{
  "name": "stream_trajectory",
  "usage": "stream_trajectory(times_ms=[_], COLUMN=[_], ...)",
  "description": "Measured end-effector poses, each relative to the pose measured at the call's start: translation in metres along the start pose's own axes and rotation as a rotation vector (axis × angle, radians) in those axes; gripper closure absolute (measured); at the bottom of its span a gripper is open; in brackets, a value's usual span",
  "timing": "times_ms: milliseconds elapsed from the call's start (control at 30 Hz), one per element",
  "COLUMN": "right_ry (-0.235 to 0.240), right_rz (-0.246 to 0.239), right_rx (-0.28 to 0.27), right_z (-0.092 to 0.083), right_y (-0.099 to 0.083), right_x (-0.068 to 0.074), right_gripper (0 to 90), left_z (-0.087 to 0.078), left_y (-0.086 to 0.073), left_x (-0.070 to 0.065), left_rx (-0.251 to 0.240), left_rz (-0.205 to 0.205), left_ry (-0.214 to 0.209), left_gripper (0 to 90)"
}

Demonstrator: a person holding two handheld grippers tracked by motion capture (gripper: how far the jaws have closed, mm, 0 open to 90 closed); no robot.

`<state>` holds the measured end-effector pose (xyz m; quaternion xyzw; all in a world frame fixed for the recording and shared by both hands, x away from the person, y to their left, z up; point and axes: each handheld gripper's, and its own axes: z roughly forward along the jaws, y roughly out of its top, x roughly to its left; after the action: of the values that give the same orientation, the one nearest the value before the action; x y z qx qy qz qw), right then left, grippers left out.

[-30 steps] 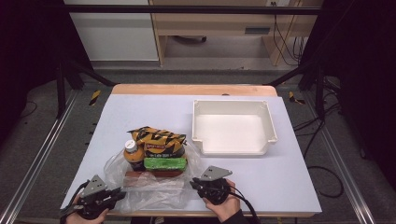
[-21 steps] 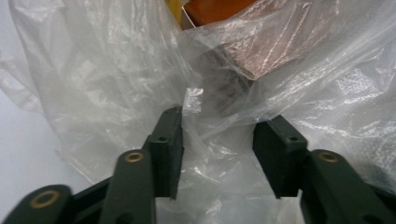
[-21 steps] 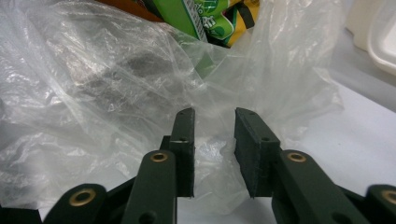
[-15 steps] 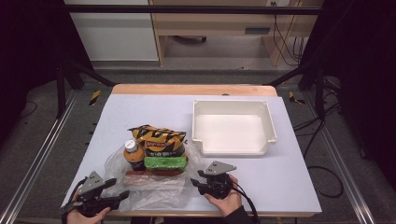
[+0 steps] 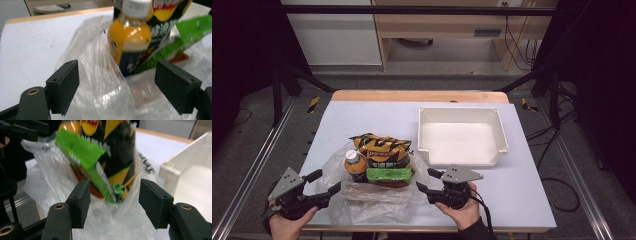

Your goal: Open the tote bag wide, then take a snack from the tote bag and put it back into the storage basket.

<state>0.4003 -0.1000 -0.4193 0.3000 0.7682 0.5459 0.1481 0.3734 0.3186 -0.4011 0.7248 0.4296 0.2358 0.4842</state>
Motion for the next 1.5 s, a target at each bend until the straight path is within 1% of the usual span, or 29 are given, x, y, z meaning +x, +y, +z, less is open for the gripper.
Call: stream_trajectory(times_ms=[67,100,133,200,233,367,400,467,500,533,600,733,800,900,967,1000,1100,1200,1233,1267,1367,1500], right_ry=[-0.009,-0.009,-0.013,-0.021,-0.020,-0.020,-0.021,-0.021,-0.018,-0.015,-0.007,0.021,0.031,0.045,0.055,0.058,0.065,0.066,0.066,0.067,0.073,0.078], right_rz=[0.001,0.001,0.002,0.002,0.004,0.005,0.003,0.002,0.001,-0.001,-0.003,-0.016,-0.024,-0.031,-0.038,-0.045,-0.058,-0.062,-0.062,-0.063,-0.072,-0.079], right_rx=[-0.022,-0.022,-0.040,-0.058,-0.062,-0.063,-0.060,-0.059,-0.051,-0.050,-0.042,-0.027,-0.017,0.003,0.019,0.028,0.056,0.074,0.074,0.082,0.092,0.096], right_z=[-0.004,-0.004,-0.006,-0.008,-0.009,-0.007,-0.006,-0.005,-0.003,-0.003,-0.002,0.004,0.009,0.019,0.026,0.029,0.040,0.049,0.049,0.054,0.058,0.063], right_y=[0.006,0.006,0.011,0.017,0.018,0.023,0.023,0.023,0.024,0.024,0.024,0.024,0.024,0.023,0.022,0.022,0.020,0.017,0.017,0.016,0.015,0.014], right_x=[-0.002,-0.002,-0.004,-0.007,-0.008,-0.009,-0.010,-0.009,-0.009,-0.008,-0.007,-0.001,0.002,0.007,0.010,0.012,0.015,0.015,0.015,0.015,0.016,0.017], right_gripper=[42.1,42.1,42.0,42.3,42.3,41.9,41.7,41.7,41.1,41.1,40.9,39.7,39.1,37.7,37.5,37.4,37.5,38.3,38.3,39.5,42.1,45.0], left_z=[0.002,0.002,0.004,0.007,0.009,0.018,0.018,0.022,0.026,0.027,0.030,0.034,0.034,0.033,0.033,0.034,0.035,0.037,0.037,0.039,0.041,0.041], left_y=[0.006,0.006,0.013,0.019,0.022,0.031,0.031,0.033,0.033,0.034,0.034,0.032,0.029,0.024,0.020,0.018,0.014,0.011,0.011,0.010,0.007,0.005], left_x=[0.004,0.004,0.007,0.011,0.013,0.022,0.022,0.025,0.025,0.026,0.027,0.030,0.031,0.035,0.037,0.037,0.039,0.039,0.039,0.039,0.039,0.040], left_rx=[-0.013,-0.013,-0.022,-0.020,-0.024,-0.022,-0.022,-0.022,-0.028,-0.027,-0.019,-0.005,-0.006,-0.033,-0.056,-0.057,-0.048,-0.044,-0.044,-0.040,-0.039,-0.035], left_rz=[-0.011,-0.011,-0.014,-0.014,-0.024,-0.027,-0.027,-0.028,-0.020,-0.022,-0.032,-0.051,-0.060,-0.065,-0.060,-0.058,-0.047,-0.043,-0.043,-0.047,-0.043,-0.046], left_ry=[0.019,0.019,0.028,0.046,0.049,0.080,0.080,0.104,0.140,0.151,0.135,0.129,0.137,0.134,0.131,0.132,0.140,0.128,0.128,0.109,0.100,0.103], left_gripper=[19.4,19.5,19.7,20.1,20.4,20.5,20.5,20.5,20.1,19.9,19.9,23.8,25.3,28.2,28.7,29.3,30.1,30.6,31.0,31.5,31.5,31.6])
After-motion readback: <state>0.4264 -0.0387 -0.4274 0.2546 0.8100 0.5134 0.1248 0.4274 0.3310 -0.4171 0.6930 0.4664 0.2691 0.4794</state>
